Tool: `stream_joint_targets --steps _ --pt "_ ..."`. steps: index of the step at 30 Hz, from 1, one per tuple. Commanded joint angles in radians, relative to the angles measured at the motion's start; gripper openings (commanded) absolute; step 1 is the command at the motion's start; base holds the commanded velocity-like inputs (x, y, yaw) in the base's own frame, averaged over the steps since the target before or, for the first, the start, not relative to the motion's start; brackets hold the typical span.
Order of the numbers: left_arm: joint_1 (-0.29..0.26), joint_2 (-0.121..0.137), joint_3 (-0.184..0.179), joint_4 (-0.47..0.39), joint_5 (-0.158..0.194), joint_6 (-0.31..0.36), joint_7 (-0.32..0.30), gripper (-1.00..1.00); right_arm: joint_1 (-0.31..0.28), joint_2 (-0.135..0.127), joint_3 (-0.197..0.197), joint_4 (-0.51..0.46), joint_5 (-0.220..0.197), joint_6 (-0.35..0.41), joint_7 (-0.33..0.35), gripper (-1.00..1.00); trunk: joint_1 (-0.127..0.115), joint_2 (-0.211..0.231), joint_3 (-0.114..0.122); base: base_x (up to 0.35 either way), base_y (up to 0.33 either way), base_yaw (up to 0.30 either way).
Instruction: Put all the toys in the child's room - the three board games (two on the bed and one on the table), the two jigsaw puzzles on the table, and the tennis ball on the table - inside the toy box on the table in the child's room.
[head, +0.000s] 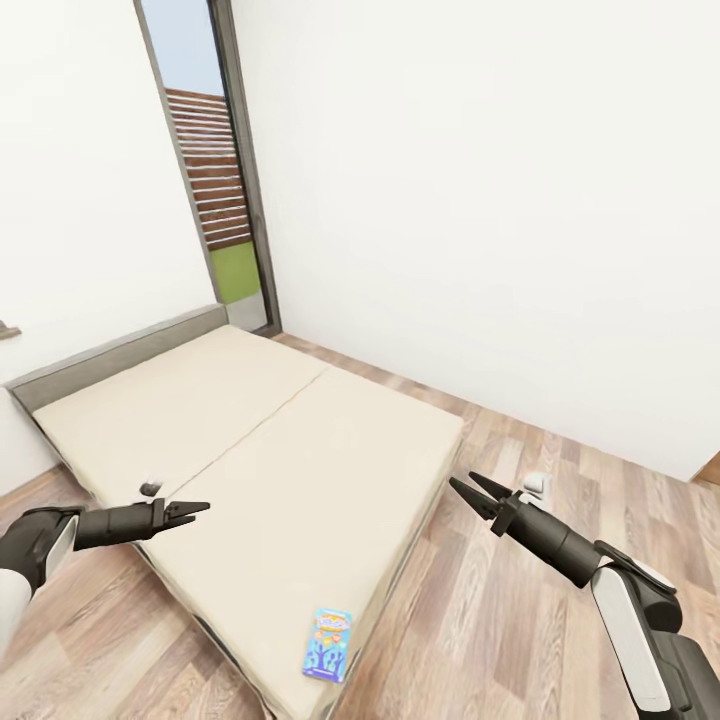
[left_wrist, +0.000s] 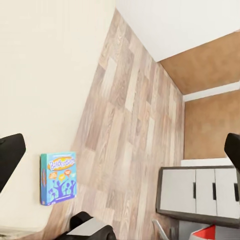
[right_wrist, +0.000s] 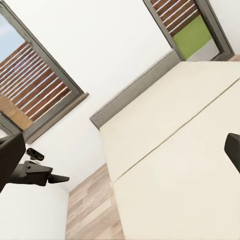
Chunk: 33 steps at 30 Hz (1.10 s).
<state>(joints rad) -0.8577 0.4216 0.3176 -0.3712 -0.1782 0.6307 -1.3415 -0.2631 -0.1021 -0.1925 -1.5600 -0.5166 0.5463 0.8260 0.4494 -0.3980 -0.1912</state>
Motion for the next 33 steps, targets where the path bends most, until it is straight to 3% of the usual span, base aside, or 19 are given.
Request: stream_joint_targets --steps 1,17,26,33 --pt "-0.001 -0.001 0.008 0.0 -0.011 0.01 -0.007 1.0 -0.001 0.0 0.0 0.0 -0.007 0.007 0.001 1.0 0.001 -0.002 -0.001 0.0 -0.171 0.169" --pt "-0.002 -0.007 0.008 0.0 -0.011 0.01 -0.007 1.0 -0.001 0.001 -0.001 0.0 -0.006 0.008 0.001 1.0 0.001 -0.002 0.014 0.005 -0.042 0.229" --pt "-0.001 -0.014 0.008 0.0 -0.012 0.01 -0.007 1.0 -0.001 0.001 -0.001 0.0 -0.006 0.008 0.001 1.0 0.001 -0.002 0.022 0.16 -0.081 0.233" --pt "-0.002 -0.019 0.008 0.0 -0.012 0.01 -0.007 1.0 -0.001 -0.001 -0.001 0.0 -0.008 0.008 0.002 1.0 0.001 -0.002 0.024 0.046 -0.069 0.063"
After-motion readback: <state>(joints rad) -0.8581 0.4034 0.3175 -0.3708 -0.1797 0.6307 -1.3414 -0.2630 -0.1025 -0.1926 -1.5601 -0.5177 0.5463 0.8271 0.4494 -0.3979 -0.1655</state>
